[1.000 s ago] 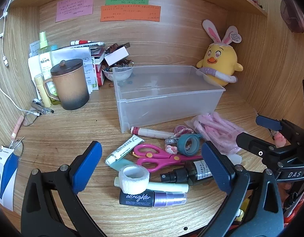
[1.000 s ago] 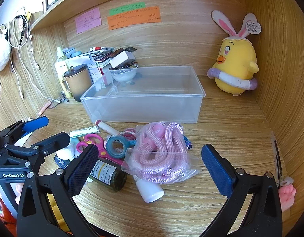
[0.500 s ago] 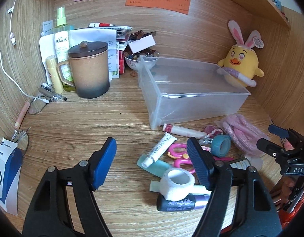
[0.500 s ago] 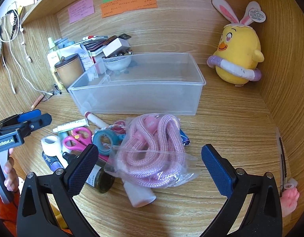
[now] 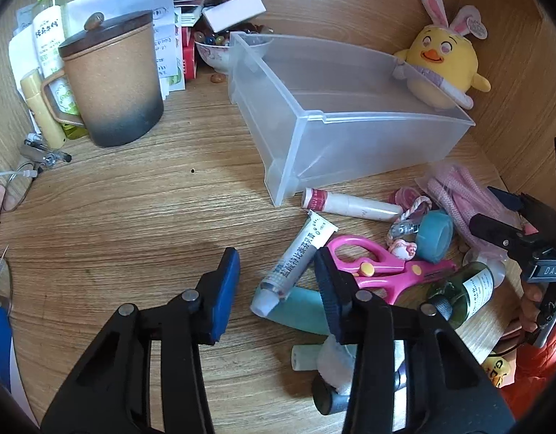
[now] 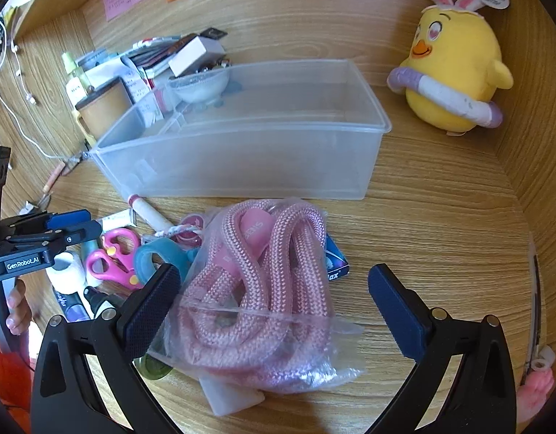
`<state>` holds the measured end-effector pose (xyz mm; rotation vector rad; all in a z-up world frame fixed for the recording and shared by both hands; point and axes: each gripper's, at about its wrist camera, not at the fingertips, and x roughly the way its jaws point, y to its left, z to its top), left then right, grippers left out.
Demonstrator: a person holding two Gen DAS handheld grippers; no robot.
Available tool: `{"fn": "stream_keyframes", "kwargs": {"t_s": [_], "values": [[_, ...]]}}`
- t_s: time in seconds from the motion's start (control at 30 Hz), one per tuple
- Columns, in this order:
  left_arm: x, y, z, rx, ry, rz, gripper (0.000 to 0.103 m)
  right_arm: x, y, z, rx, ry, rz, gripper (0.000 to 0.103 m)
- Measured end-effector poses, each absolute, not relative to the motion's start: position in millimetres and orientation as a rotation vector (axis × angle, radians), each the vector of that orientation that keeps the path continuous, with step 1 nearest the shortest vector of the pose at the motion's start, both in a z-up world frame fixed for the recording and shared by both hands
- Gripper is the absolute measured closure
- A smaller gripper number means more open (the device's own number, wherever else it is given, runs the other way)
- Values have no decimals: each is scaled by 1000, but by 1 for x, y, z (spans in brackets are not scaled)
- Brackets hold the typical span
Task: Organize objects
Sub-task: 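Grasp the pink rope bag with the right gripper while the left gripper grasps the white cream tube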
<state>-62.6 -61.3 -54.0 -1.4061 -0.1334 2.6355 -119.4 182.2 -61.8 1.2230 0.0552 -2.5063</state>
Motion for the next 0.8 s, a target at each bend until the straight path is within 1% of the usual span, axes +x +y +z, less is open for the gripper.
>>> {"fn": "stream_keyframes", "kwargs": {"t_s": [0.07, 0.13, 0.17, 0.23, 0.27, 0.3, 0.33, 0.37, 0.43, 0.5, 0.67, 0.8], "values": [[-65, -61, -56, -1417, -124, 2609, 65, -124, 181, -66, 1251, 45, -2490, 2], [-67, -63, -56, -1414, -121, 2598, 65, -129, 181, -70, 1277, 20, -2461, 8], [-67, -63, -56, -1413, -120, 2594, 65, -131, 180, -71, 1286, 14, -2450, 9], [-67, -64, -56, -1408, -121, 2593, 65, -132, 180, -74, 1296, 7, -2437, 18], [-67, -65, -56, -1402, -119, 2592, 67, -133, 179, -76, 1300, 7, -2431, 21], [-67, -65, -56, -1397, -119, 2589, 70, -134, 179, -77, 1305, 7, -2422, 28], [-66, -65, -56, -1393, -119, 2581, 82, -134, 179, -77, 1304, 8, -2419, 30], [-67, -65, -56, -1396, -118, 2569, 85, -133, 179, -76, 1298, 10, -2423, 31], [-66, -64, -55, -1383, -122, 2567, 86, -131, 180, -75, 1291, 12, -2429, 37], [-63, -63, -53, -1367, -105, 2578, 87, -130, 182, -75, 1284, 12, -2436, 39], [-54, -60, -41, -1320, -68, 2639, 88, -125, 187, -70, 1257, 25, -2470, 41], [-47, -68, -29, -1286, -97, 2678, 88, -118, 194, -60, 1212, 31, -2509, 43]]}}
